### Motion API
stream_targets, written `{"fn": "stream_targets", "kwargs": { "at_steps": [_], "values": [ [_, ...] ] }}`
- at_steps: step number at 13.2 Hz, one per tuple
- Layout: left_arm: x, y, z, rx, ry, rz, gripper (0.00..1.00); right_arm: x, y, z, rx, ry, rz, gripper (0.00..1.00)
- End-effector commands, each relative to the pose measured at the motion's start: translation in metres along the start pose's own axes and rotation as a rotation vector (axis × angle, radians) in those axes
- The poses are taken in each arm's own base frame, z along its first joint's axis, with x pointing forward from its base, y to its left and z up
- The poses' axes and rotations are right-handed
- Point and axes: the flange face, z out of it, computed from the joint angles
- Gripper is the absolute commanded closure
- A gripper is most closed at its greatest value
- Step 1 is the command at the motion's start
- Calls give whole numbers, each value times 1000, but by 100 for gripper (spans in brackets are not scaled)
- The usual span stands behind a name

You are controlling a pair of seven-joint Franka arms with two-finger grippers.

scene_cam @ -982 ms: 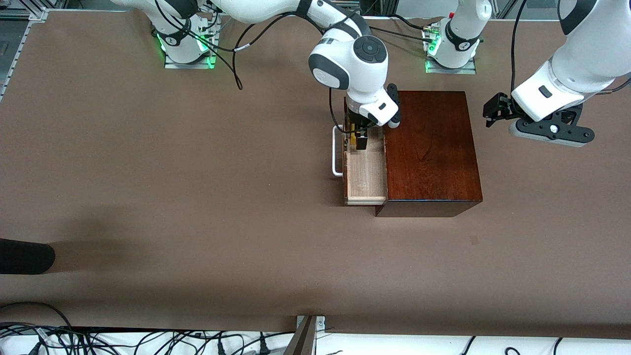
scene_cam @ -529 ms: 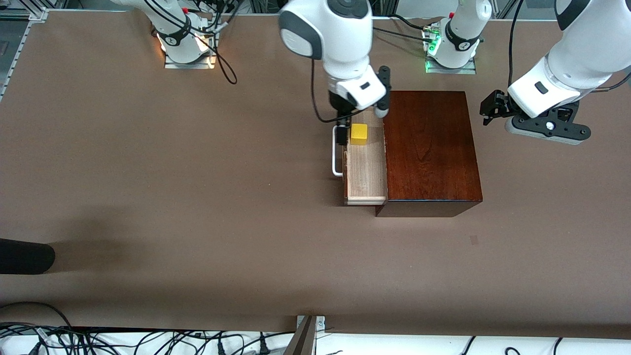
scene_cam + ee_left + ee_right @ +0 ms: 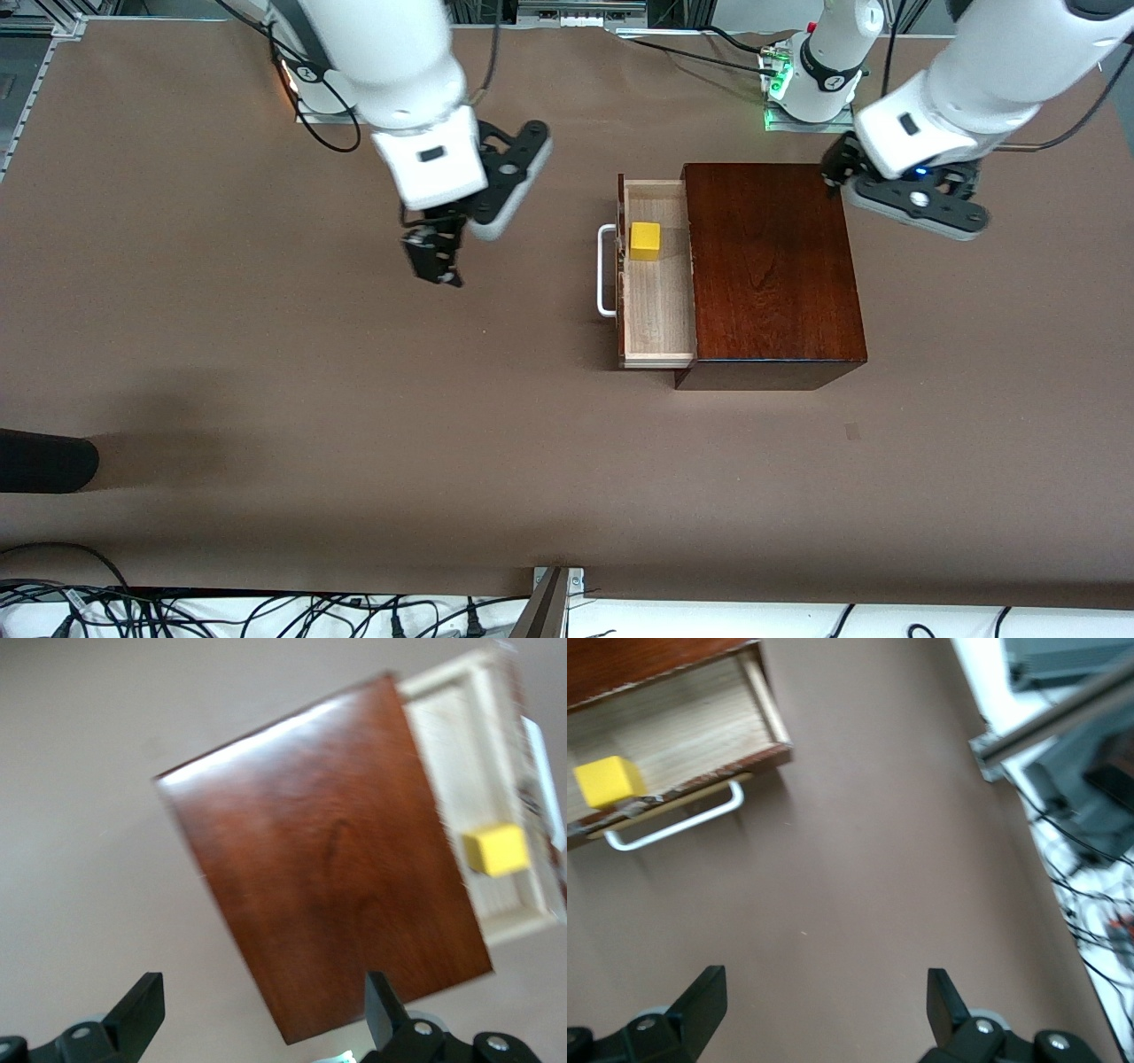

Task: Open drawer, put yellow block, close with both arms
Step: 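Raise the right gripper away from the drawer toward its rest side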

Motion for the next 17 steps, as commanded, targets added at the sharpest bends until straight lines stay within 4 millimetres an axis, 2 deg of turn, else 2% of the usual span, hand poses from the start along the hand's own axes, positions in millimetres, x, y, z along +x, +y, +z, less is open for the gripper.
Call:
{"fn": "stream_targets", "kwargs": {
  "at_steps": [1,3,4,6,8,9,11,13,14,16,17],
  "values": [
    [13,27,5,-44,-17,247,0,-37,37,-31,-49,4,86,0],
    [27,59,23,-71,-39,381,0,-51,54,-35,-65,-11,121,0],
    [46,70,39,-112,-32,429,0,-67,62,-47,-64,-23,148,0],
    [78,97,46,-232,24,503,0,-103,94,-43,22,-43,255,0],
    [101,118,60,-243,85,569,0,-156,133,-42,68,-40,380,0],
    [111,129,67,-245,122,606,0,-179,140,-43,108,-29,423,0],
    [125,178,83,-245,180,674,0,-210,138,-46,125,-42,482,0],
    [140,229,120,-266,198,731,0,-233,125,-56,115,-67,565,0],
    [144,245,133,-273,206,747,0,-245,120,-57,112,-75,595,0],
    [162,251,182,-309,185,782,0,-272,115,-53,103,-82,642,0],
    [170,258,197,-313,215,852,0,-282,114,-46,95,-101,659,0]
  ]
}}
